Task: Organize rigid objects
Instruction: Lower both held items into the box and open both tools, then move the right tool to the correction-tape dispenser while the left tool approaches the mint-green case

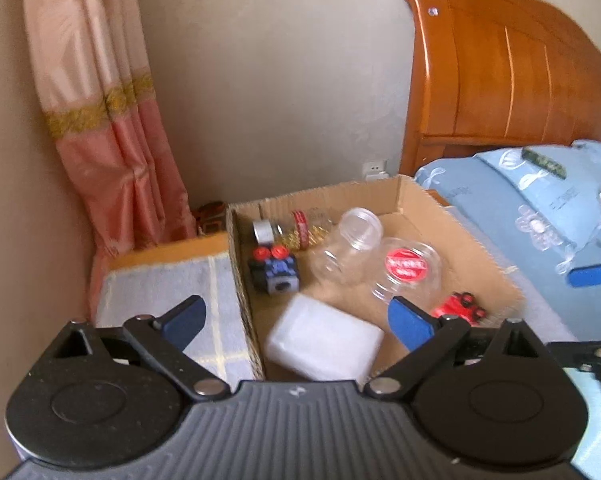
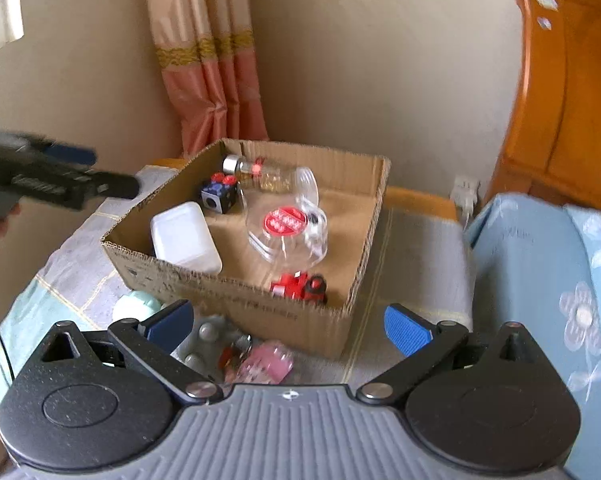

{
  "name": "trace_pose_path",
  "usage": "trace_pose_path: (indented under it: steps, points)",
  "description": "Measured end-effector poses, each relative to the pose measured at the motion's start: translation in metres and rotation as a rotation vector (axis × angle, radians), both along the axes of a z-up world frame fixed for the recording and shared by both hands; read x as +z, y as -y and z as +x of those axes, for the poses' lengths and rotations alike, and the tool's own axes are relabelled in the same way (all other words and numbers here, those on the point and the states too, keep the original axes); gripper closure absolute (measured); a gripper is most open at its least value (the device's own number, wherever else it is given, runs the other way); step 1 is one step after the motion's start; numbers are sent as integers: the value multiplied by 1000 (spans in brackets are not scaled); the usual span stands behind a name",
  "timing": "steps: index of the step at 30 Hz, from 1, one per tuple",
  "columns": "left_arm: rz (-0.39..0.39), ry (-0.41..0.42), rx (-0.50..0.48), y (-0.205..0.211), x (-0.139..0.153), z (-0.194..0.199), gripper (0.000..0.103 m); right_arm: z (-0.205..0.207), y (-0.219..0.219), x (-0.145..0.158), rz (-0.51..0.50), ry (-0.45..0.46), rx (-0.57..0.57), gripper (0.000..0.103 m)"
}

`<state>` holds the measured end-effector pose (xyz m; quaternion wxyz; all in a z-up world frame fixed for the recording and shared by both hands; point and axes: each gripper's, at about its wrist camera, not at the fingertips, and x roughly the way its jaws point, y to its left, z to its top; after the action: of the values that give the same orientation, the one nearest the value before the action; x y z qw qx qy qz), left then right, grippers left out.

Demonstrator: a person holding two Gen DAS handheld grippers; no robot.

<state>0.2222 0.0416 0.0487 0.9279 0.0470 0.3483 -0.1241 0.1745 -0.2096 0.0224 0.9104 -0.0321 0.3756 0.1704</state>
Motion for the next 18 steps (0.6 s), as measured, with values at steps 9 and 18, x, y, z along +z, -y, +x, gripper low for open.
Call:
trace_pose_path:
  steps: [9,18]
  points:
    - [-12,-31,52,0,-30,-44,4,-22,4,-41,20,-50,-170,0]
    - [-22,-36,108,5,-60,-73,3,-32,-11,-87,23,-101,-265,0]
